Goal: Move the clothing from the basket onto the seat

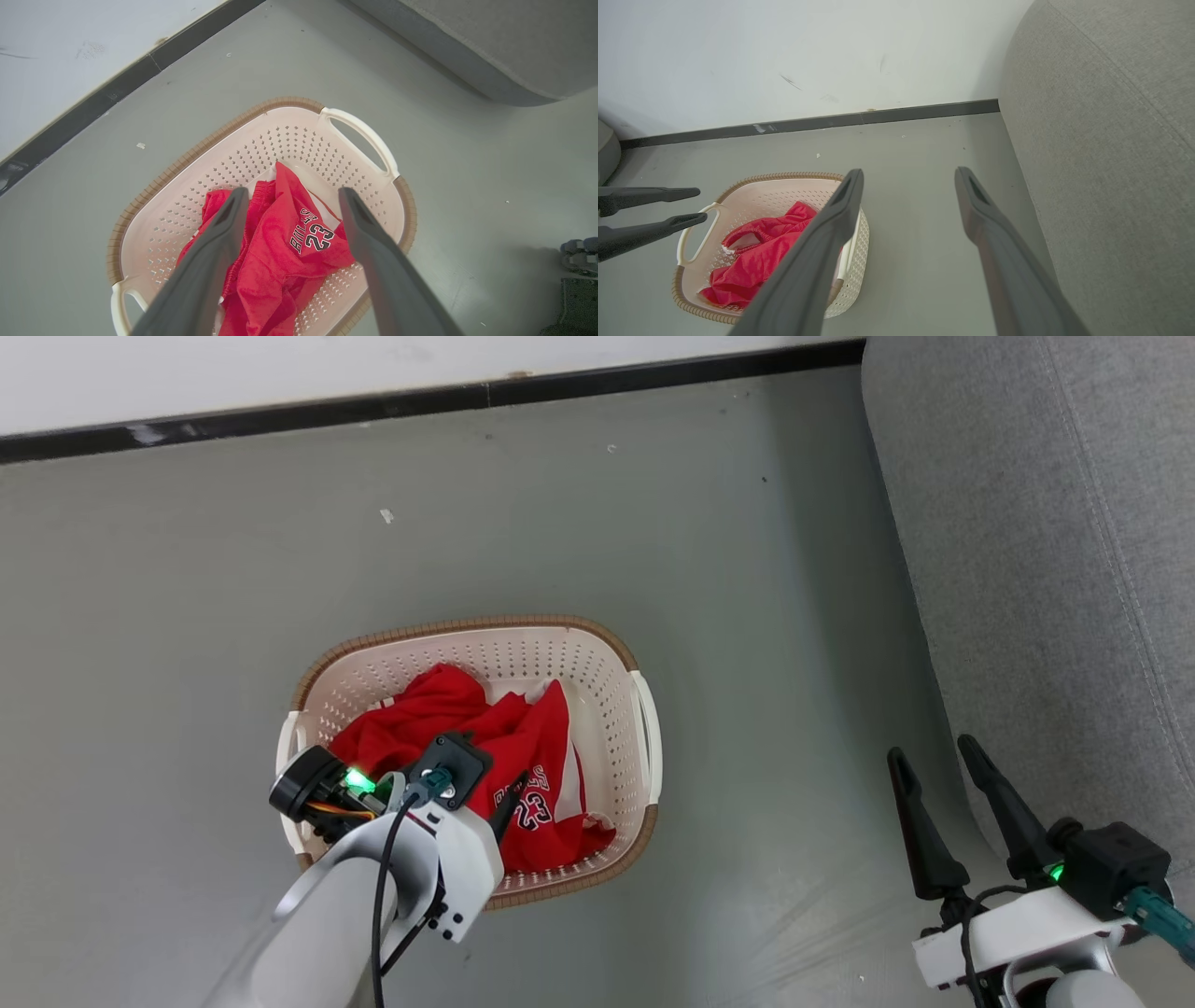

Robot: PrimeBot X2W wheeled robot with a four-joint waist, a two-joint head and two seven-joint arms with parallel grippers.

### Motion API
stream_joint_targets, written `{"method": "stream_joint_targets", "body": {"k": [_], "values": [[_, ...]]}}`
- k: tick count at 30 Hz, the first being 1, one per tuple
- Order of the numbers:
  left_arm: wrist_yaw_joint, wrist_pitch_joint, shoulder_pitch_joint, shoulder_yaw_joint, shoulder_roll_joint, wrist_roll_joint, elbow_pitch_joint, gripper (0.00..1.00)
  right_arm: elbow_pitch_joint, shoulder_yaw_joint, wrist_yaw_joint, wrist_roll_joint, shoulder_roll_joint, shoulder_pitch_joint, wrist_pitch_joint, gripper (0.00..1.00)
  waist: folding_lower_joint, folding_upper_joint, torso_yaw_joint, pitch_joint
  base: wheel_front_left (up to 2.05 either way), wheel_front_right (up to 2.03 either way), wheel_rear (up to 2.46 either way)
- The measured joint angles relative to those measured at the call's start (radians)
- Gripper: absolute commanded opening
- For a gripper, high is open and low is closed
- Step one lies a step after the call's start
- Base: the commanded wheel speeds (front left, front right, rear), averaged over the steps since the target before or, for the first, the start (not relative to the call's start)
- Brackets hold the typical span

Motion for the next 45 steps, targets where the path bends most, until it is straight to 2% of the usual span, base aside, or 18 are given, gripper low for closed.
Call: {"method": "stream_joint_targets", "body": {"k": [6, 19, 45], "values": [[0.0, 0.063, -0.05, 0.011, 0.002, 0.002, 0.046, 1.0, 0.0, 0.013, 0.0, 0.042, 0.0, -0.05, 0.0, 1.0, -0.0001, 0.0, -0.024, 0.065, 0.0, 0.0, 0.0], [0.012, 0.116, -0.149, 0.064, 0.013, 0.001, 0.095, 1.0, -0.006, 0.039, 0.0, 0.09, 0.0, -0.145, 0.0, 1.0, -0.0001, 0.0, -0.079, 0.195, 0.0, 0.0, 0.0], [0.045, 0.212, -0.267, 0.113, 0.095, 0.002, 0.171, 1.0, 0.004, 0.091, 0.0, 0.163, 0.0, -0.296, 0.0, 1.0, -0.0001, 0.0, -0.173, 0.389, 0.0, 0.0, 0.0]]}}
